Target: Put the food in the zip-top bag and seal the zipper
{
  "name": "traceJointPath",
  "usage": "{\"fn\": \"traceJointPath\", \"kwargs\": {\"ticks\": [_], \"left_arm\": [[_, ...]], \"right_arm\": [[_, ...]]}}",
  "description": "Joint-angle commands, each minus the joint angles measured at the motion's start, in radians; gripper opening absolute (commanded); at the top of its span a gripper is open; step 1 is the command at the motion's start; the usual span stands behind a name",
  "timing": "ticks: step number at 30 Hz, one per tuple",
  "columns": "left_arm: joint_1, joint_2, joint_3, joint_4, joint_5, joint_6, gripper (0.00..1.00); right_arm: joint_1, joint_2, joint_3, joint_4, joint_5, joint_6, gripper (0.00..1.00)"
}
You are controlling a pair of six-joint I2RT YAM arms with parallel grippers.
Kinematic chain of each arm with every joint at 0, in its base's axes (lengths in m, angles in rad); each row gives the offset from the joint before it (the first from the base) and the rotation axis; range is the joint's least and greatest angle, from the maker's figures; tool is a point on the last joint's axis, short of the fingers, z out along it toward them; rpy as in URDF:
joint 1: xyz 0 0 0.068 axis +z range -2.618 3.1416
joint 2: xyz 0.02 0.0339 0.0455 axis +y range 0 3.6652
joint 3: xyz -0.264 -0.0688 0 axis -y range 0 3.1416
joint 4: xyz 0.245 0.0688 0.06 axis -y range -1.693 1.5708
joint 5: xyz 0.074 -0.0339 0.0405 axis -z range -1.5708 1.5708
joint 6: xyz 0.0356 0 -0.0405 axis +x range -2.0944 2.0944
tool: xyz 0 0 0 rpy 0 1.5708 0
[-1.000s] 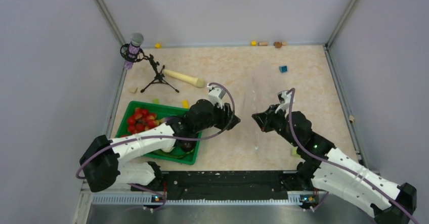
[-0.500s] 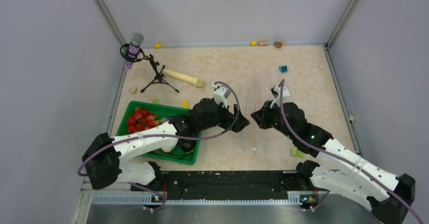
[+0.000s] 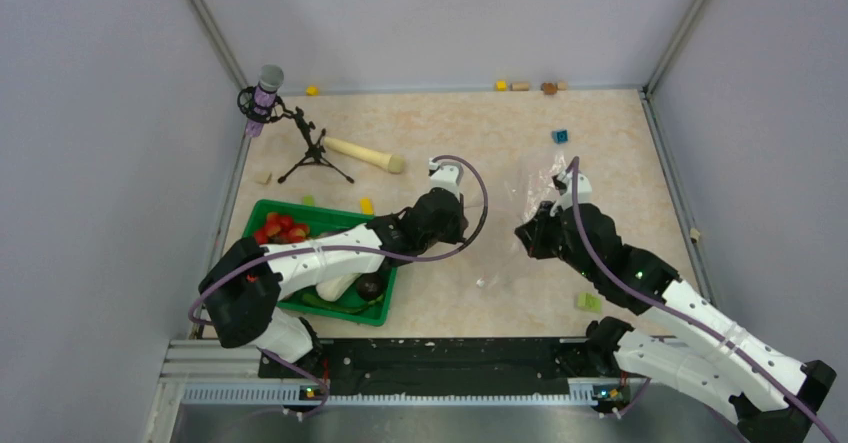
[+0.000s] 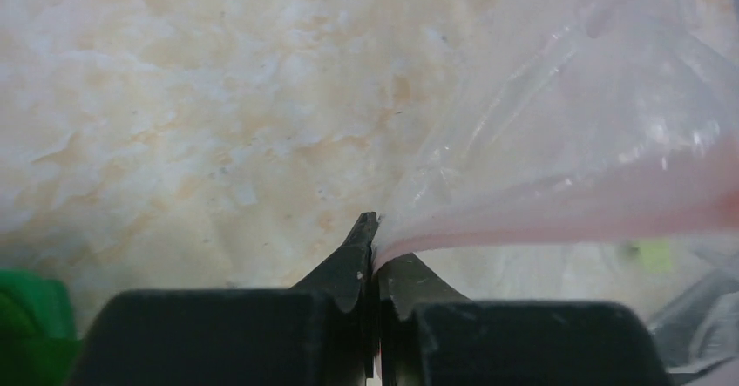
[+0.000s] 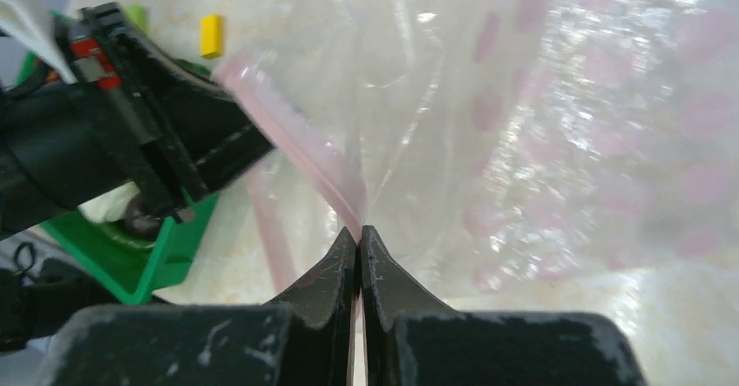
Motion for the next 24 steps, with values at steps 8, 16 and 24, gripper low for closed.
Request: {"fn": "traceJointPath", "kwargs": {"ticks": [8, 16, 24], "left_arm": [[0.003, 0.040, 0.074, -0.281, -0.427, -0.125, 0.00], [0.004, 0.112, 0.129, -0.368, -0.525, -0.119, 0.11], [0.004, 0.144, 0.158, -0.244, -0.223, 0.010, 0.48]], "right_arm": [[0.010, 0.058, 0.208, -0.526, 0.453, 0.145, 0.00], [0.011, 0.187, 0.334, -0.610, 0.590, 0.092, 0.00], [0.009, 0.051, 0.149, -0.091, 0.010, -0.180, 0.00]]}}
